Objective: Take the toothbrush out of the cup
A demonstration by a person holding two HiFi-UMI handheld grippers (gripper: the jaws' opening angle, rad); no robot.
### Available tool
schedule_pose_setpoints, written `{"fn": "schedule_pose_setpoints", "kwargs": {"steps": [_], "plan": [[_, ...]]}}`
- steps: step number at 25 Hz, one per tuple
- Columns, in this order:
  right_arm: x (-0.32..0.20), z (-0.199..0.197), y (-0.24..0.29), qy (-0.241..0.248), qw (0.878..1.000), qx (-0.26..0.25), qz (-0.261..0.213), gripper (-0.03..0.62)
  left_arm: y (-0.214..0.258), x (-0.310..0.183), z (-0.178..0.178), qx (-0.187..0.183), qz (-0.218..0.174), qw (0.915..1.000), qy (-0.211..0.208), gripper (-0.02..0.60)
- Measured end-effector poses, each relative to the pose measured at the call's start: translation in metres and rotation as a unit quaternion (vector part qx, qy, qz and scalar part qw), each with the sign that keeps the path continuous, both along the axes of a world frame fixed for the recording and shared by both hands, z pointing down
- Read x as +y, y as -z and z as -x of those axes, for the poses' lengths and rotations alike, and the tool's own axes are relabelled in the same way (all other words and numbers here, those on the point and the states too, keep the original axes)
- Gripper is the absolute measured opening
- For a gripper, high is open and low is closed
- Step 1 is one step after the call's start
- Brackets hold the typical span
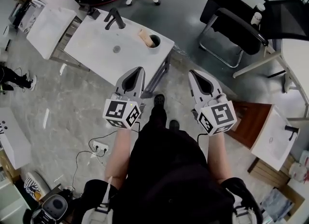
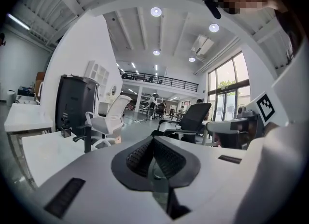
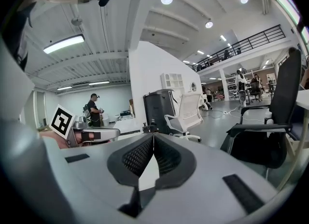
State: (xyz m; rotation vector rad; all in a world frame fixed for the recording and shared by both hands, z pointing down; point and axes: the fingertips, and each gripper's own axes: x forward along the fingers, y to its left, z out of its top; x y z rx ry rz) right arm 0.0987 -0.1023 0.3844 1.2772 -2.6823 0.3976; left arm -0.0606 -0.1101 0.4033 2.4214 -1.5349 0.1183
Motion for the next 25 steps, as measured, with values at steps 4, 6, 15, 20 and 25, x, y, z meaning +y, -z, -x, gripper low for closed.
{"fn": "schedule_pose_setpoints", "kwargs": {"steps": [4, 6, 15, 20, 25], "plan": [[-0.039, 0.022, 0.013, 0.001, 1.000, 0.004, -0.013, 0.031, 0.001, -0.046, 0.011, -0.002, -0.004, 0.9999, -0.015, 0.017], [-0.054, 0.029, 0.014, -0.001, 1.000, 0.009, -0.015, 0.031, -0.002, -0.067, 0.018, -0.002, -0.002, 0.9998, -0.020, 0.017], [-0.102, 0.042, 0.009, -0.030, 0.999, 0.038, -0.012, 0.031, -0.058, -0.135, 0.043, -0.010, 0.051, 0.9978, -0.040, 0.018], [-0.115, 0.051, -0.004, -0.036, 0.998, 0.056, 0.007, 0.031, -0.084, -0.151, 0.046, -0.012, 0.079, 0.9951, -0.058, 0.020], [-0.121, 0.062, -0.013, -0.024, 0.998, 0.062, 0.016, 0.031, -0.104, -0.160, 0.046, -0.007, 0.104, 0.9919, -0.073, 0.095]]}}
